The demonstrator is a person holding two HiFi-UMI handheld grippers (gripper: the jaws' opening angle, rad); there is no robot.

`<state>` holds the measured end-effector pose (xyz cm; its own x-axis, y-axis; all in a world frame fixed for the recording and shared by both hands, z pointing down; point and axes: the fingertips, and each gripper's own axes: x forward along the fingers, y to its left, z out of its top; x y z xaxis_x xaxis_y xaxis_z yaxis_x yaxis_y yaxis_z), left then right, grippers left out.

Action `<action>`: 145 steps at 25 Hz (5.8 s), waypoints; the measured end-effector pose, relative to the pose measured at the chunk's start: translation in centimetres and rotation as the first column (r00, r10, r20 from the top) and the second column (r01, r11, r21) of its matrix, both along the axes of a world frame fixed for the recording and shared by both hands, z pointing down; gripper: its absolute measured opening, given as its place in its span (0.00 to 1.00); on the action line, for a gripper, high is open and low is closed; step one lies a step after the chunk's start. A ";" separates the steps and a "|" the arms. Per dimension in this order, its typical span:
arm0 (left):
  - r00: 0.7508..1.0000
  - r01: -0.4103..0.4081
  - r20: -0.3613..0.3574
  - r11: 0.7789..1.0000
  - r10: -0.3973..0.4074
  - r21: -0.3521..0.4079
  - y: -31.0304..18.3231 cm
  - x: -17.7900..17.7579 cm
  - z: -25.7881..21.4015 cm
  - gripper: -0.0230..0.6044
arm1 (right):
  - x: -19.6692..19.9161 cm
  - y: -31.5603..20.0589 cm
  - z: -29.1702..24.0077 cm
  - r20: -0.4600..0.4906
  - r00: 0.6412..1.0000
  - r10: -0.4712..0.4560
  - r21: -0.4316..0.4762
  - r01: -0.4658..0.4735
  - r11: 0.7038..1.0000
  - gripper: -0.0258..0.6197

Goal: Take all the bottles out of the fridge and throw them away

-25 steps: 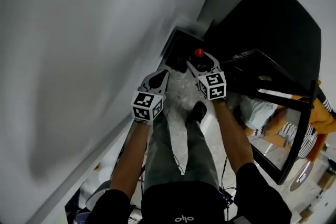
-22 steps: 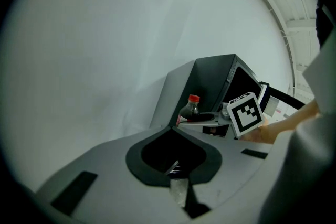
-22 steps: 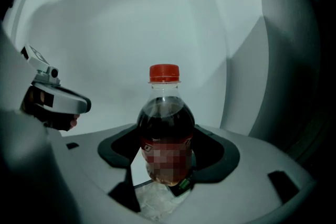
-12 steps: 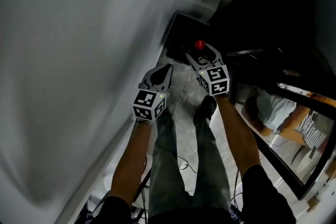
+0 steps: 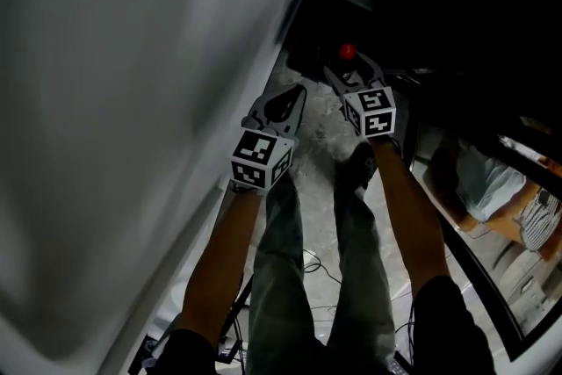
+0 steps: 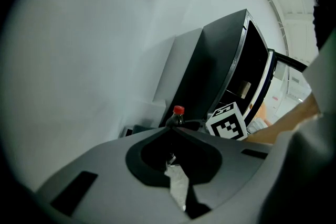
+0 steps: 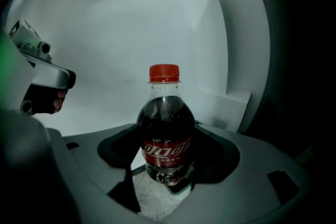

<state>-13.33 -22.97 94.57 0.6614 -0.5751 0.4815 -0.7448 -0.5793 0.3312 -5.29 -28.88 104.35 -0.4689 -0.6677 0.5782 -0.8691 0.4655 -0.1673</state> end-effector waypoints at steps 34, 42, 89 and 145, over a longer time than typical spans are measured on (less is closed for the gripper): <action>0.997 0.071 -0.016 0.997 -0.071 -0.029 -2.7 -1.6 2.2 0.04 | -4.4 -4.0 3.9 0.006 0.999 0.032 0.032 -0.032 0.999 0.46; 0.996 0.088 -0.020 0.996 -0.089 -0.015 -1.2 -1.7 -3.4 0.04 | -1.6 -0.2 -4.9 0.028 0.994 0.103 0.070 -0.105 0.992 0.15; 0.924 -0.352 -0.078 0.912 0.374 0.209 4.5 15.7 -46.4 0.04 | 15.0 14.0 -53.5 0.155 0.843 0.514 0.223 -0.537 0.814 0.05; 0.704 -0.709 0.019 0.700 0.710 0.086 9.6 36.3 -29.3 0.04 | 38.4 18.6 -33.7 0.116 0.545 0.831 0.208 -0.831 0.516 0.08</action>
